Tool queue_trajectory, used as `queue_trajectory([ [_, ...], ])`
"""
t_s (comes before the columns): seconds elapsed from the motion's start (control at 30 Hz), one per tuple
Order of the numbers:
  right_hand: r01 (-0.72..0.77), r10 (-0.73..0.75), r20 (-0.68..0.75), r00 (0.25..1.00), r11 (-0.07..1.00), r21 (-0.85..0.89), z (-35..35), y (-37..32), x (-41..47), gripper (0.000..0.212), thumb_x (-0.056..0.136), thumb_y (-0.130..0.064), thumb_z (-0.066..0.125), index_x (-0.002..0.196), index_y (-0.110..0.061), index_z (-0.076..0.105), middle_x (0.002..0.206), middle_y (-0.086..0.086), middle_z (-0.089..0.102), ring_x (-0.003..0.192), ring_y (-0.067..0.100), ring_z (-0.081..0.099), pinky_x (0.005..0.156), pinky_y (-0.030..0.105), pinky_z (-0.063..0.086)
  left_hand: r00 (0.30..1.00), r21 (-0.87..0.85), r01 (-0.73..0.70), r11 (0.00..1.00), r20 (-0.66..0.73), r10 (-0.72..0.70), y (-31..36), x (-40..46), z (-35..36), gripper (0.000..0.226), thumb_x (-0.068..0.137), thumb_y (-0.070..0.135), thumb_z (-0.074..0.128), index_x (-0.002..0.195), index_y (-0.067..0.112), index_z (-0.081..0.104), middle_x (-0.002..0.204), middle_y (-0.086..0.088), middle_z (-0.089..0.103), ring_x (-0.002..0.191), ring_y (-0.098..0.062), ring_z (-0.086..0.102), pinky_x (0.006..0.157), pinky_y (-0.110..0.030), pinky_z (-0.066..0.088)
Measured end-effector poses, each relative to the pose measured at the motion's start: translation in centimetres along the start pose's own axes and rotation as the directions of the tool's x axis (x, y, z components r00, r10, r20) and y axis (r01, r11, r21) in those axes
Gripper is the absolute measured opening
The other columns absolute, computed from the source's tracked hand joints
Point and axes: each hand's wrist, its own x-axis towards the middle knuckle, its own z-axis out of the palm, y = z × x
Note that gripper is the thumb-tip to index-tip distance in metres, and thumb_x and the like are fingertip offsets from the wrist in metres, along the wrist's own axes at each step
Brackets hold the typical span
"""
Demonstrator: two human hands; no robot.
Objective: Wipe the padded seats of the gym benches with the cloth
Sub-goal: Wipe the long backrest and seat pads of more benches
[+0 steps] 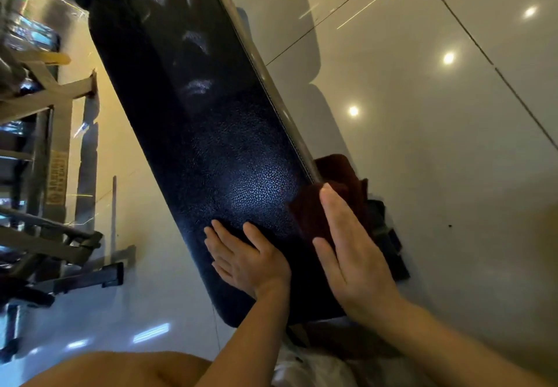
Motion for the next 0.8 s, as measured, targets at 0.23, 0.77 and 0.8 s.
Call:
queue_trajectory([
  [0.23, 0.019, -0.021, -0.066, 0.998, 1.0, -0.022, 0.4, -0.7, 3.3, 0.058, 0.101, -0.03, 0.035, 0.153, -0.012, 0.018, 0.157, 0.004, 0.027, 0.146, 0.013, 0.023, 0.117, 0.014, 0.016, 0.999, -0.004, -0.016, 1.0, -0.03, 0.016, -0.2, -0.1, 0.4, 0.081, 0.086, 0.058, 0.015, 0.152, 0.014, 0.028, 0.16, -0.008, 0.023, 0.148, -0.026, 0.019, 0.118, -0.045, 0.009],
  [0.77, 0.007, -0.01, -0.067, 0.998, 0.999, -0.048, 0.2, -0.8, 5.2, 0.057, 0.1, -0.033, 0.037, 0.152, -0.011, 0.022, 0.153, 0.005, 0.036, 0.141, 0.009, 0.027, 0.113, 0.007, 0.015, 0.999, 0.023, -0.02, 1.0, -0.026, 0.021, 0.1, 0.0, 0.6, 0.077, 0.088, 0.054, 0.016, 0.152, 0.012, 0.028, 0.159, -0.01, 0.024, 0.147, -0.028, 0.021, 0.119, -0.048, 0.011],
  [0.8, 0.005, -0.009, -0.069, 0.998, 0.998, -0.06, 0.3, -1.1, 5.6, 0.058, 0.1, -0.032, 0.036, 0.151, -0.009, 0.022, 0.153, 0.007, 0.037, 0.141, 0.009, 0.026, 0.113, 0.007, 0.013, 0.999, 0.027, -0.021, 0.999, -0.03, 0.022, 0.1, 0.0, 0.6, 0.077, 0.088, 0.054, 0.016, 0.151, 0.011, 0.029, 0.159, -0.01, 0.025, 0.147, -0.028, 0.021, 0.119, -0.048, 0.011],
])
